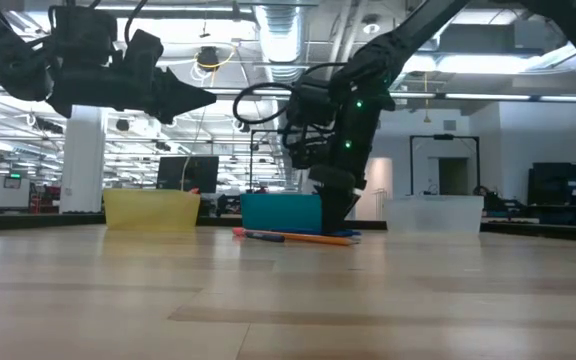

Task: Sort crayons/erasers/pens/pencils in bins
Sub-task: Put the blue pen into the transparent blue bin

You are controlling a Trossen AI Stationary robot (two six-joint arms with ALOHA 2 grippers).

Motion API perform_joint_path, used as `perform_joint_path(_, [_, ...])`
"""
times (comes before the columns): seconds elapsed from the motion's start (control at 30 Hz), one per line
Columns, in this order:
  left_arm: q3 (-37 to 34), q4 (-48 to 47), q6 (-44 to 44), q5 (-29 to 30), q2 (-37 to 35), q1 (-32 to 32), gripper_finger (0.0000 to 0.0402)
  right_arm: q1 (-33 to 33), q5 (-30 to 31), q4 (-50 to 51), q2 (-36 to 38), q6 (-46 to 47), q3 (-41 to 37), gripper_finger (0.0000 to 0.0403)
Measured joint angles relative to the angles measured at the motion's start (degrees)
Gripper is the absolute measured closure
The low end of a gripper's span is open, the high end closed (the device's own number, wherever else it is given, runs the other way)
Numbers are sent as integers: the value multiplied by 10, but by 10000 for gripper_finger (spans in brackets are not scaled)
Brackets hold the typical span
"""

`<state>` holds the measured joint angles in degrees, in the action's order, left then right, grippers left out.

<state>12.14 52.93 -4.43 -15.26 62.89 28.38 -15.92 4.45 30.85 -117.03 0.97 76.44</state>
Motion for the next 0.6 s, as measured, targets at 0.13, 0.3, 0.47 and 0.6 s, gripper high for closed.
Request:
perform_joint_path(0.13, [0, 0, 0, 0, 0, 0, 401, 0, 1, 4, 0, -14, 0, 307])
perform_joint_path(0.3, [0, 0, 3, 0, 0, 0, 401, 0, 2, 4, 3, -17, -1, 332])
perform_joint_path(0.47, [0, 1, 4, 0, 0, 0, 401, 0, 0, 7, 10, -28, -2, 336])
perform_joint_path(0.6, [0, 1, 4, 0, 0, 0, 401, 1, -6, 13, 13, -29, -1, 336])
